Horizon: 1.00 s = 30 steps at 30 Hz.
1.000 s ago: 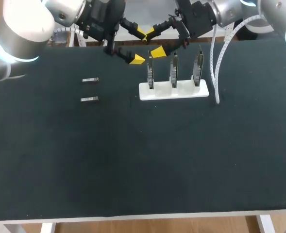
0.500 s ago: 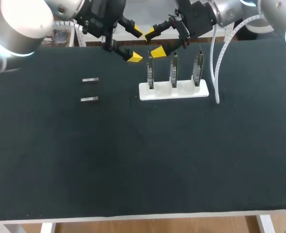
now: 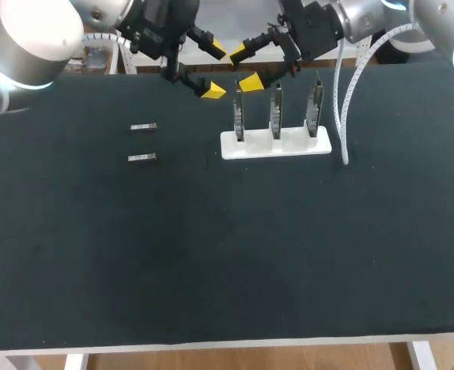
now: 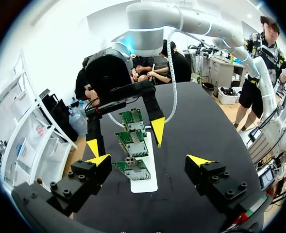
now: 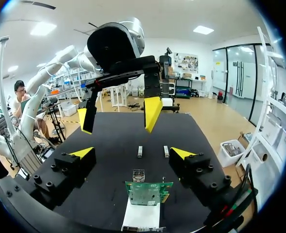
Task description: Pick up the optical module with the left hand, and insert it into the network port with the right hand.
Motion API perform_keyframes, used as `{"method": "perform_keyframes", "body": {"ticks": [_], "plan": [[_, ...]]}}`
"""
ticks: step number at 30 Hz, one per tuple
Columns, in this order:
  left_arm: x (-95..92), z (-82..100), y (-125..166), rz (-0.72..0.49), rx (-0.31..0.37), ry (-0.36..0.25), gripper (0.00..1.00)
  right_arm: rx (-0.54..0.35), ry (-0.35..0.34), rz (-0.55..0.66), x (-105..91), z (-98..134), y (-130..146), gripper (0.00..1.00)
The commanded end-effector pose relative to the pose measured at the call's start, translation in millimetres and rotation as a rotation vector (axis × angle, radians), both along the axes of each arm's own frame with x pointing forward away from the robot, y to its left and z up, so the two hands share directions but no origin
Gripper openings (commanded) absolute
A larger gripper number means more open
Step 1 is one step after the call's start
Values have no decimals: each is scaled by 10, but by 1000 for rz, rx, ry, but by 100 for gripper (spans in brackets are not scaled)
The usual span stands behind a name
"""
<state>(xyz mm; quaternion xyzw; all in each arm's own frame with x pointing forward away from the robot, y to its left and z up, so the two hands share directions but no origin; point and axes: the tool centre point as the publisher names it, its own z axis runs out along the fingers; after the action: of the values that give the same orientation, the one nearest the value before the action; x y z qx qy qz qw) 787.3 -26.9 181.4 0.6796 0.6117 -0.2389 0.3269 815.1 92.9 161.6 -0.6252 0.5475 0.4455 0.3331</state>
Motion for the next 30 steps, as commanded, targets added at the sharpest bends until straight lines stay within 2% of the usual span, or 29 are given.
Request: {"method": "perform_keyframes", "body": {"ticks": [1,23,24,25,26,30], "plan": [[1,8,-6,0,5,1,100,0,6,12,64,1,5,100],[1,8,-6,0,5,1,100,-8,-1,10,70,20,7,100],[1,8,-6,0,5,1,100,-8,-1,10,70,20,7,53],[1,8,-6,0,5,1,100,-8,-1,10,70,20,7,36],[1,8,-6,0,5,1,100,-8,-1,10,70,20,7,0],[1,8,-6,0,5,1,100,-8,-1,10,70,20,7,0]]}}
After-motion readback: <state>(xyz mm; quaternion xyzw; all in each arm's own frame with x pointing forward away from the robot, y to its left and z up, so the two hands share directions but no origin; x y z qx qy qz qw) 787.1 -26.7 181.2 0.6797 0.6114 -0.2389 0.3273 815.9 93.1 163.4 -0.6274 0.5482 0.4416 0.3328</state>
